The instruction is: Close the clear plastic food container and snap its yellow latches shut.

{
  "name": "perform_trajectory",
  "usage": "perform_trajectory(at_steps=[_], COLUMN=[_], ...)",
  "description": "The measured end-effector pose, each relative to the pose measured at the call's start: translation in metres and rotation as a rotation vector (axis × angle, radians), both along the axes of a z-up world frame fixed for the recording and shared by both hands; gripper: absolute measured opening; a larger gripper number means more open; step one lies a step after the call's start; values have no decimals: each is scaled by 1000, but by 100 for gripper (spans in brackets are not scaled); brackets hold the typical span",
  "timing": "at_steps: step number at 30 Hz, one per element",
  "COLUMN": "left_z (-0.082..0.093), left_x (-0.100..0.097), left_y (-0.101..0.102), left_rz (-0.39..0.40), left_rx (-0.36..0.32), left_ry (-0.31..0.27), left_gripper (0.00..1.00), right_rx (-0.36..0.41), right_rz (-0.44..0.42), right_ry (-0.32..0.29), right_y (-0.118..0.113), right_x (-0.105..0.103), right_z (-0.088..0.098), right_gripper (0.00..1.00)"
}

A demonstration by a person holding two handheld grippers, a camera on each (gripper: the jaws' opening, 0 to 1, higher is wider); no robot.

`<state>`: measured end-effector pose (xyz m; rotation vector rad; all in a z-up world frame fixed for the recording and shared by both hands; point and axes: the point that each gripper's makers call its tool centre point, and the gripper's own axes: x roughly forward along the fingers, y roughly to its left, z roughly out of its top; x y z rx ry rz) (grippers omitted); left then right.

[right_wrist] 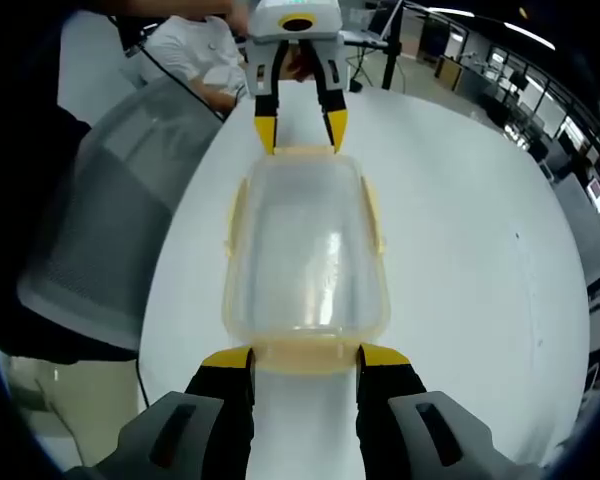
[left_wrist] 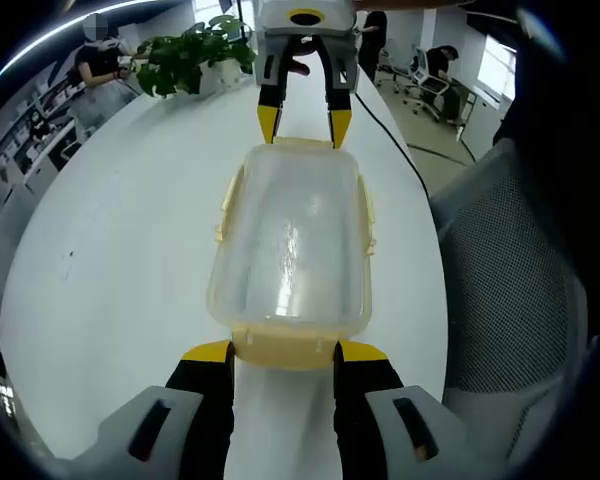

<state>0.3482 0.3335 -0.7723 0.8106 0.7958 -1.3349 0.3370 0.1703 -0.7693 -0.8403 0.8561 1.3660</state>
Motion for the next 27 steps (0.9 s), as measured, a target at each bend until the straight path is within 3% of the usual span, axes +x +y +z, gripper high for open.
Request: perform_trajectory(at_steps=[27], left_z=[-6], left_x=[-6], left_y=[-5], left_rz=[-10], left_rx=[5], left_ry=[31], left_gripper=[37], right_rx=[19], right_rz=[-20], right_ry=[30], right_y=[-4], right_x=[-4], right_z=[-14], right_gripper=[39])
